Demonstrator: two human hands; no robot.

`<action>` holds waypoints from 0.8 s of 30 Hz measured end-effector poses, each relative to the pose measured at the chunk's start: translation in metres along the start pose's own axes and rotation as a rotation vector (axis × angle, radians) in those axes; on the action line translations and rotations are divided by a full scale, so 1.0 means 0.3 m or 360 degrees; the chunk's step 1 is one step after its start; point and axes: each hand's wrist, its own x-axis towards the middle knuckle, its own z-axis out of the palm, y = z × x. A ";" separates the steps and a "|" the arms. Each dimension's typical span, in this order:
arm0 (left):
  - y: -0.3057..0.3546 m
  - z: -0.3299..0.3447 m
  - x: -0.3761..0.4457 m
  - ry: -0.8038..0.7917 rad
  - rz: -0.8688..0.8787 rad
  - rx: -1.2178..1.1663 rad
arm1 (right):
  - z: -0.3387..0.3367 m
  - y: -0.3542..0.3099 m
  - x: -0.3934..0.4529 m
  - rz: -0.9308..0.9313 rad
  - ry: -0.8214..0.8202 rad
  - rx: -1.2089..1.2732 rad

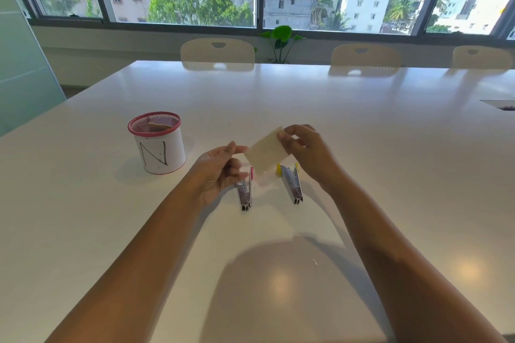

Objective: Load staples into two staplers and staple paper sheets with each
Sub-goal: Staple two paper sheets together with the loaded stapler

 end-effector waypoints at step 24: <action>-0.014 0.020 -0.005 0.0006 0.0121 0.0452 | 0.096 -0.008 -0.035 0.0609 -0.0252 0.0688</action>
